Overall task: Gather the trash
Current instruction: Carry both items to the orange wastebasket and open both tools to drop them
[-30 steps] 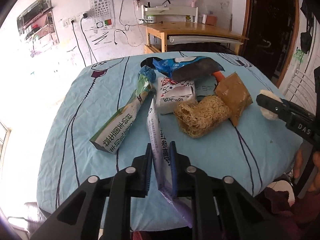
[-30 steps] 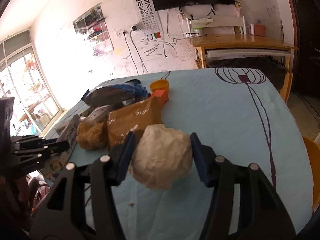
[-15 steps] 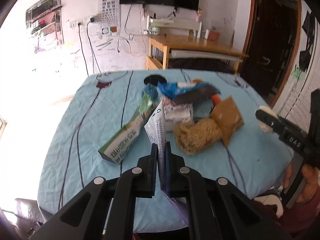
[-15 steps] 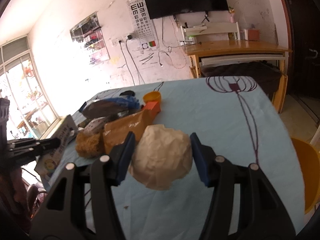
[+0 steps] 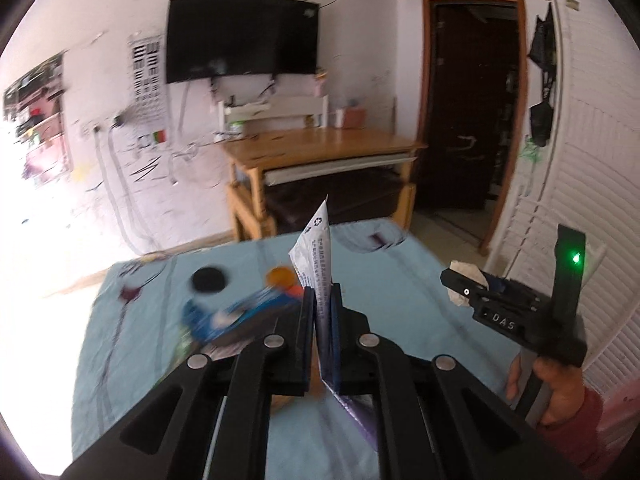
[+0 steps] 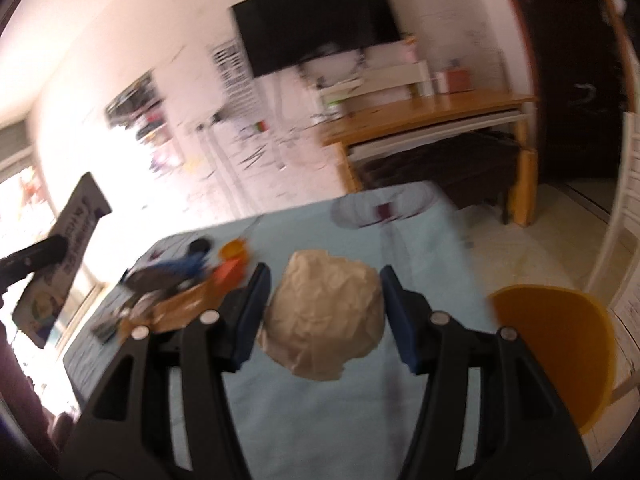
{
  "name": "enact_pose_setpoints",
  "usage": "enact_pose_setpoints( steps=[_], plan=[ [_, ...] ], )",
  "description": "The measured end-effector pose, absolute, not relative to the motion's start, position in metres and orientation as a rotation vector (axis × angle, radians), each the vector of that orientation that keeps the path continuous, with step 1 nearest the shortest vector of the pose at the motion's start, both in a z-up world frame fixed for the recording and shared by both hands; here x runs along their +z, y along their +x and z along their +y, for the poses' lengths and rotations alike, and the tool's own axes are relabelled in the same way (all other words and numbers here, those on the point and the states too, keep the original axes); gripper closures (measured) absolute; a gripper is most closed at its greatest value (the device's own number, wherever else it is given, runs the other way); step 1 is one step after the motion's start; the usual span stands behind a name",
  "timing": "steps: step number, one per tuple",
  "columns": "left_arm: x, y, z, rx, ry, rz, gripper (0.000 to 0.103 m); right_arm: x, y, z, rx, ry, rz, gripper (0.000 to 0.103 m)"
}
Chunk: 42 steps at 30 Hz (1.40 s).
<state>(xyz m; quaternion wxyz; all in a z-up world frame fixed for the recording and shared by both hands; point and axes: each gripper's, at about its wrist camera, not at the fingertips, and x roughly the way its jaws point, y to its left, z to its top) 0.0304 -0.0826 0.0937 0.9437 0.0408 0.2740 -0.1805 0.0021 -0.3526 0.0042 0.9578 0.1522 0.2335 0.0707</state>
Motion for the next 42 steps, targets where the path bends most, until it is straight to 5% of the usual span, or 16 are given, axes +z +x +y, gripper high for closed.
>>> enact_pose_setpoints(
  steps=[13,17,33,36,38,39,42],
  plan=[
    [0.092,0.076,-0.252,-0.566,0.151,0.609,0.101,-0.029,0.016,-0.477,-0.21,0.409,0.534,0.048],
    [0.074,0.088,-0.295,-0.578,0.18,0.65,0.101,-0.04,0.014,-0.496,-0.287,0.435,0.548,0.022],
    [-0.022,0.143,-0.412,-0.614,0.189,0.96,0.098,-0.017,-0.071,-0.58,-0.427,0.759,0.228,0.021],
    [-0.029,0.141,-0.417,-0.617,0.19,0.983,0.082,-0.015,-0.068,-0.579,-0.4,0.759,0.231,0.021],
    [-0.03,0.139,-0.415,-0.627,0.175,0.982,0.036,-0.016,-0.064,-0.578,-0.389,0.752,0.238,0.021],
    [-0.03,0.139,-0.413,-0.641,0.158,0.983,0.027,-0.016,-0.062,-0.577,-0.386,0.749,0.241,0.021],
    [-0.03,0.134,-0.408,-0.639,0.148,0.968,0.023,-0.015,-0.061,-0.572,-0.379,0.737,0.244,0.021]
  ],
)
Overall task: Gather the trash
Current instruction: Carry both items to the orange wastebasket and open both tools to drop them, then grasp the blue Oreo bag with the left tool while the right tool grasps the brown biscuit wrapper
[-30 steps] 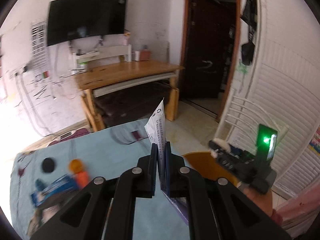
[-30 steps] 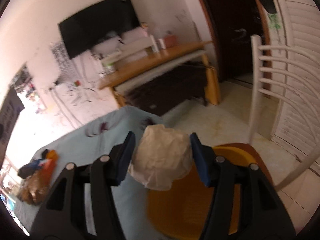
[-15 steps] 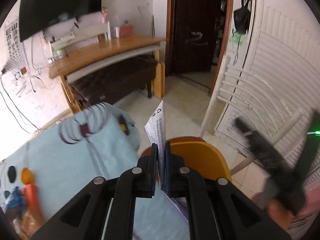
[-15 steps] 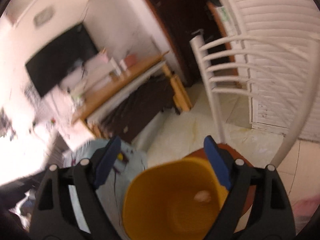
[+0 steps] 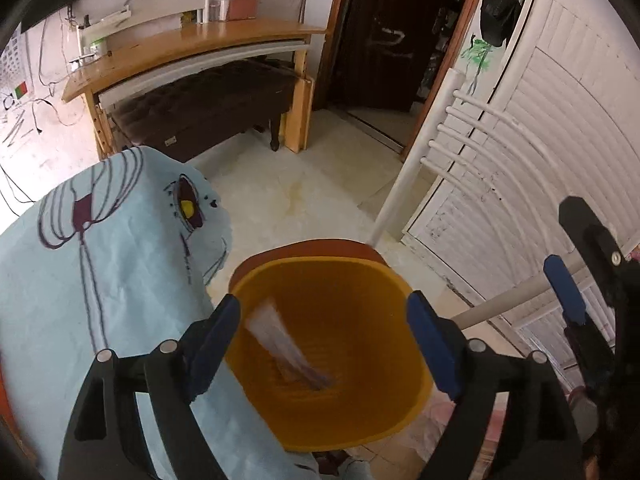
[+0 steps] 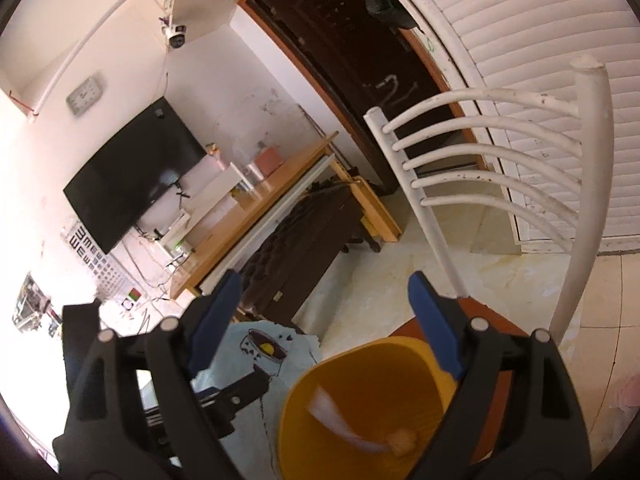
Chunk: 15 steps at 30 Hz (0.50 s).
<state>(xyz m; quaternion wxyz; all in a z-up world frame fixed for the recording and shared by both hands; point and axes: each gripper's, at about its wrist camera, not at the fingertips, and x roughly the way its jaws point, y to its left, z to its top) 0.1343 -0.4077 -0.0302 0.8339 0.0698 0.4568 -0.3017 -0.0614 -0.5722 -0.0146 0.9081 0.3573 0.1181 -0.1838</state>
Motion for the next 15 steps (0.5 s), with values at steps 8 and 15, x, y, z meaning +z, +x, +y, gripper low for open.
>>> enact_pose_setpoints(
  steps=[8,15],
  plan=[
    [-0.009,0.121,-0.36,-0.636,0.07,0.917,0.014,-0.015,-0.06,-0.565,-0.36,0.729,0.254,0.021],
    [0.02,0.099,-0.291,-0.638,0.027,0.823,0.007,-0.009,-0.048,-0.537,-0.313,0.654,0.276,0.013]
  ],
)
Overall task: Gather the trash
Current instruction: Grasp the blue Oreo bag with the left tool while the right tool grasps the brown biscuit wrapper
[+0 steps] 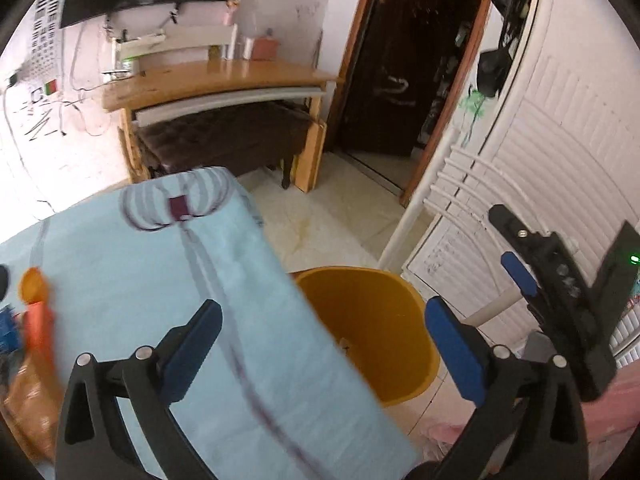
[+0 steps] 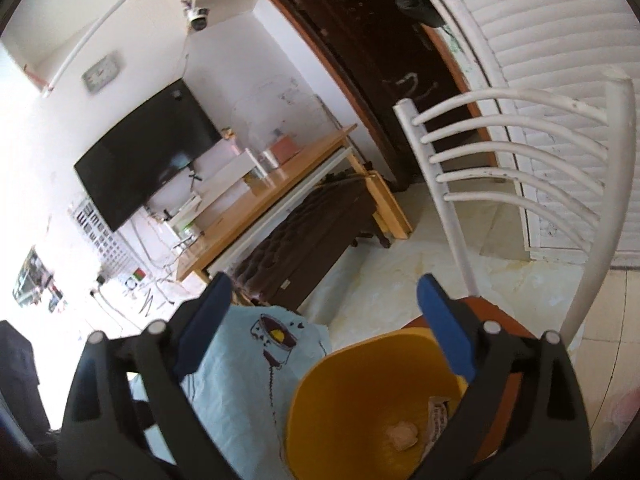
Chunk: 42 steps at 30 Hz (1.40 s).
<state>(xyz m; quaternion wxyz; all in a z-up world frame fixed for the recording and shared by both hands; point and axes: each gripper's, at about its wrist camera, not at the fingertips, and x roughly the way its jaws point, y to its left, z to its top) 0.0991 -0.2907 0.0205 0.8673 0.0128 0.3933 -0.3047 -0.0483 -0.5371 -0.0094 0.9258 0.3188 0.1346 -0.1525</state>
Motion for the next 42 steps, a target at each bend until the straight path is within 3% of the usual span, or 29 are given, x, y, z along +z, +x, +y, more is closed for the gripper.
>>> enact_pose_setpoints(
  steps=[10,18,29,39,40,41,42],
  plan=[
    [0.049,0.086,-0.161,-0.409,0.067,0.701,0.007,0.004,-0.03,-0.477,-0.103,0.569,0.298,0.006],
    [0.053,0.118,-0.069,-0.218,0.073,0.735,0.007,0.003,0.01,-0.373,0.199,0.415,0.473,0.006],
    [0.026,0.172,-0.057,-0.455,0.187,0.915,0.007,0.0,0.031,-0.233,0.521,0.127,0.687,0.006],
    [0.002,0.177,-0.05,-0.466,0.274,0.947,0.007,-0.011,0.037,-0.196,0.514,0.009,0.78,0.006],
    [0.001,0.176,-0.049,-0.458,0.267,0.935,0.013,-0.014,0.04,-0.193,0.507,0.0,0.795,0.006],
    [0.0,0.175,-0.049,-0.455,0.261,0.93,0.031,-0.015,0.043,-0.19,0.5,-0.007,0.805,0.006],
    [-0.003,0.174,-0.048,-0.47,0.254,0.94,0.04,-0.017,0.045,-0.186,0.492,-0.019,0.82,0.006]
  ],
)
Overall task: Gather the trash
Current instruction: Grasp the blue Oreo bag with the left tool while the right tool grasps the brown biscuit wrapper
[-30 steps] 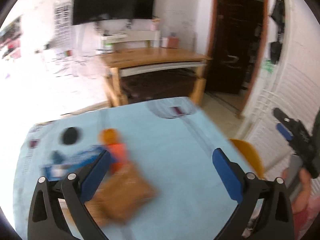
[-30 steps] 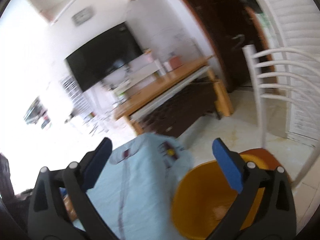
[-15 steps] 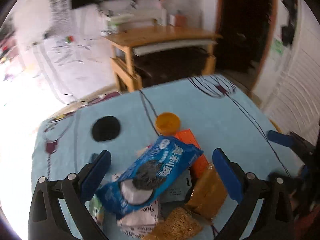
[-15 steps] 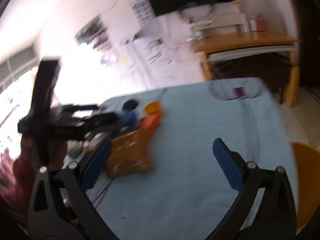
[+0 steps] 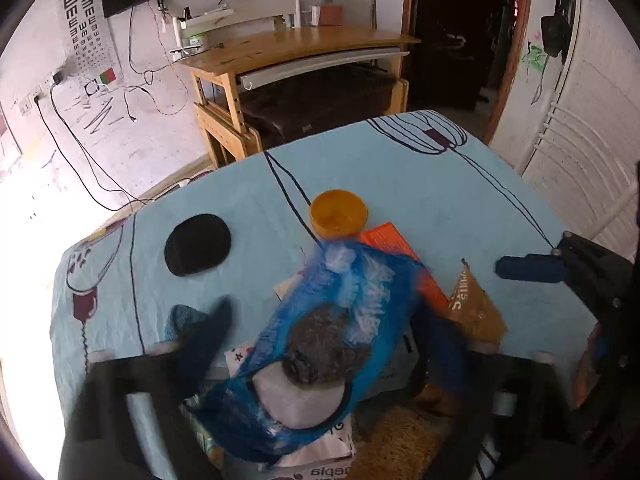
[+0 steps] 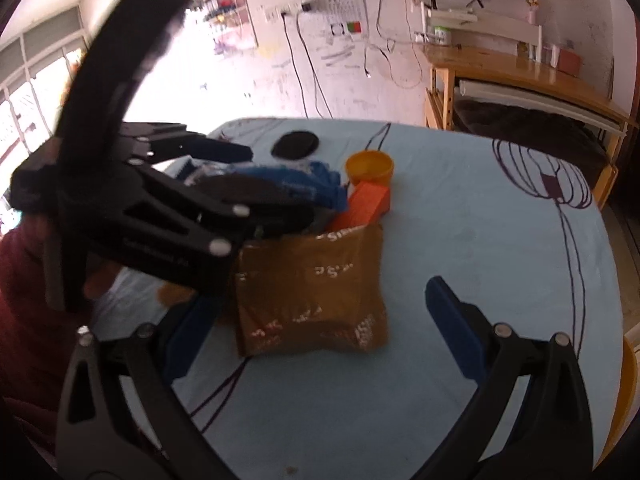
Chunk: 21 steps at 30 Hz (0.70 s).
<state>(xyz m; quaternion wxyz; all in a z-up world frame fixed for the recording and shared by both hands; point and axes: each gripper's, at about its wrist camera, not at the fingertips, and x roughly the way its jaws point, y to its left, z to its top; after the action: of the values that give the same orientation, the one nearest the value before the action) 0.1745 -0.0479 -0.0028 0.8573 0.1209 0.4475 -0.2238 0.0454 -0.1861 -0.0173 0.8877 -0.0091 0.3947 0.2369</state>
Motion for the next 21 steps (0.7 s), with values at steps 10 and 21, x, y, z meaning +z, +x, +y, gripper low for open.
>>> enact_pose_setpoints(
  steps=[10,21],
  plan=[
    [0.008,0.158,-0.02,-0.478,0.106,0.829,0.085,-0.023,0.058,-0.173,0.452,-0.063,0.863,0.006],
    [0.01,0.158,-0.01,-0.466,0.032,0.823,0.085,-0.019,0.045,-0.173,0.431,-0.097,0.787,0.071]
  ],
)
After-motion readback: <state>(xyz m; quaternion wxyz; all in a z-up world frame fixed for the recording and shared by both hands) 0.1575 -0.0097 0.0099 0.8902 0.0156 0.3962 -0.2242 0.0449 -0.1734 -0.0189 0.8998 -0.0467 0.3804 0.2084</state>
